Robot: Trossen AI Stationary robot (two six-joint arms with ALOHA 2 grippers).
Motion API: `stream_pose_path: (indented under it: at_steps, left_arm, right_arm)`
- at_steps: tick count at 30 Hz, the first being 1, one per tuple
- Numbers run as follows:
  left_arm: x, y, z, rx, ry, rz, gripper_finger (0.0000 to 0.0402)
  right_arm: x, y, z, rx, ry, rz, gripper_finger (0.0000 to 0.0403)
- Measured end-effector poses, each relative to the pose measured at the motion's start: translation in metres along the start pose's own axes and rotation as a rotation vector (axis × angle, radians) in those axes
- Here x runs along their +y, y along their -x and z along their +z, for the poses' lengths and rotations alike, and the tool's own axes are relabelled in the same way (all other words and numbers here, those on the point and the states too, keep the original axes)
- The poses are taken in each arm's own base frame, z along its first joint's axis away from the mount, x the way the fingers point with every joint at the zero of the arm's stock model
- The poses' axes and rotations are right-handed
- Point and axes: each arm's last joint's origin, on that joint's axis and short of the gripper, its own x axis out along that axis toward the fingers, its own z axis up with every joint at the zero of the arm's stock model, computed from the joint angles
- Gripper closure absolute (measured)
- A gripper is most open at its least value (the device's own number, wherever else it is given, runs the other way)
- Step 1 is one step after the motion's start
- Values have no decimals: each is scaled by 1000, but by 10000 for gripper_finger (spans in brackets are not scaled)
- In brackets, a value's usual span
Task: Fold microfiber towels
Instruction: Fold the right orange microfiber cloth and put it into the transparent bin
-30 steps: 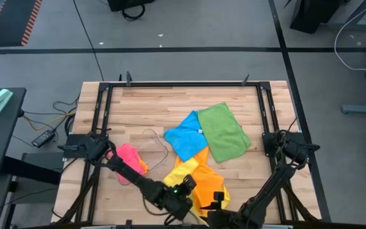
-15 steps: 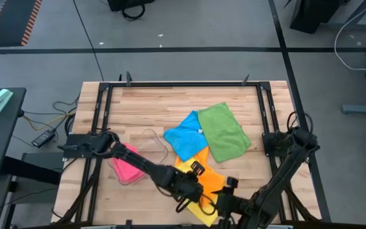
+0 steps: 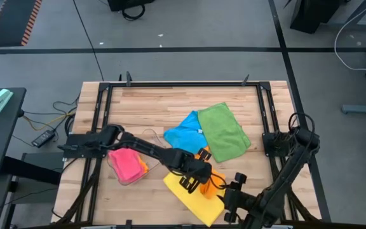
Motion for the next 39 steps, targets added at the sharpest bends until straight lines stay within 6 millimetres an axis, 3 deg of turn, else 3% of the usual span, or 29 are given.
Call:
stream_pose_path:
  at_steps: [6,10,15,18,28,39]
  left_arm:
    - [19,-4,-4,-44,14,18,389]
    - [26,-9,-4,-71,7,35,377]
    - [23,-26,-9,-56,7,6,372]
    - [21,-31,-10,-56,10,-2,383]
    - [20,-33,-11,-52,29,-8,363]
    - [19,-33,-11,-48,27,-18,377]
  right_arm:
    - [-15,4,-17,16,-6,-19,217]
    - [-14,0,-31,-18,2,-4,217]
    - [-4,-12,-39,-146,24,65,217]
    - [-4,-28,-41,-157,32,84,217]
    - [-8,-52,-16,-182,144,68,217]
    - [-16,-75,1,-65,122,142,220]
